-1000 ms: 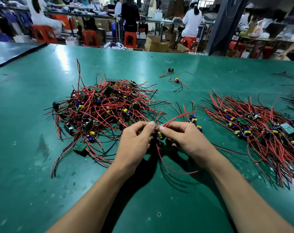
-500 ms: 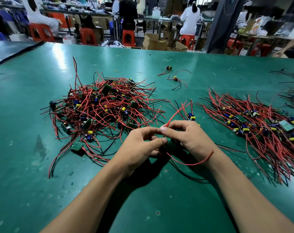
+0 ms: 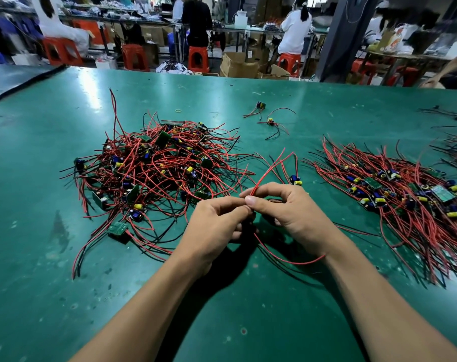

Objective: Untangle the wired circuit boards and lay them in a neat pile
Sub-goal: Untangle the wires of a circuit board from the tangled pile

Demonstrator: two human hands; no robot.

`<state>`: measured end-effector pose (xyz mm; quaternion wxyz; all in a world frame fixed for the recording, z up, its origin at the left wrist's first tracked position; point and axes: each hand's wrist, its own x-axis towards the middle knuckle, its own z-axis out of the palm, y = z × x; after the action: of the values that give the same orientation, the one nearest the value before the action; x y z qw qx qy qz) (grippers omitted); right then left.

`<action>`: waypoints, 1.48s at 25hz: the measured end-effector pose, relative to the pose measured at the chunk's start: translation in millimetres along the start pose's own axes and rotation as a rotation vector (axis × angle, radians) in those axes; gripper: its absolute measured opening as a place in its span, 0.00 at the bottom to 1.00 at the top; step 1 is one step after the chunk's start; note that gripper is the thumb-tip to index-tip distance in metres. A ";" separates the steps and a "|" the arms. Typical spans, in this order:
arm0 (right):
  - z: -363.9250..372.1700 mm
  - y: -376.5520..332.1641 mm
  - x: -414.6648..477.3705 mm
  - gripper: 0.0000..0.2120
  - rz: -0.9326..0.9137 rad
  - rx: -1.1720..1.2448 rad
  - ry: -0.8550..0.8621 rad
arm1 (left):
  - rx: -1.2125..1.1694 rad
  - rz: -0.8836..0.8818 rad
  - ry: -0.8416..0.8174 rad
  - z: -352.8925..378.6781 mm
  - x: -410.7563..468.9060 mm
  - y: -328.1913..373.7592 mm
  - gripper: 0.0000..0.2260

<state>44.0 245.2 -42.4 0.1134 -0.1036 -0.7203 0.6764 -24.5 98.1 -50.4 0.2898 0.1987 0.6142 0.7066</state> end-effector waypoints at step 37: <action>-16.2 11.4 16.1 0.06 -0.190 0.100 0.718 | 0.033 -0.098 -0.107 -4.2 -2.3 11.2 0.14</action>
<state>33.5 266.2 -52.4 0.4259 -0.2610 -0.6072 0.6179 -27.3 92.5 -40.0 0.3531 0.2105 0.6185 0.6697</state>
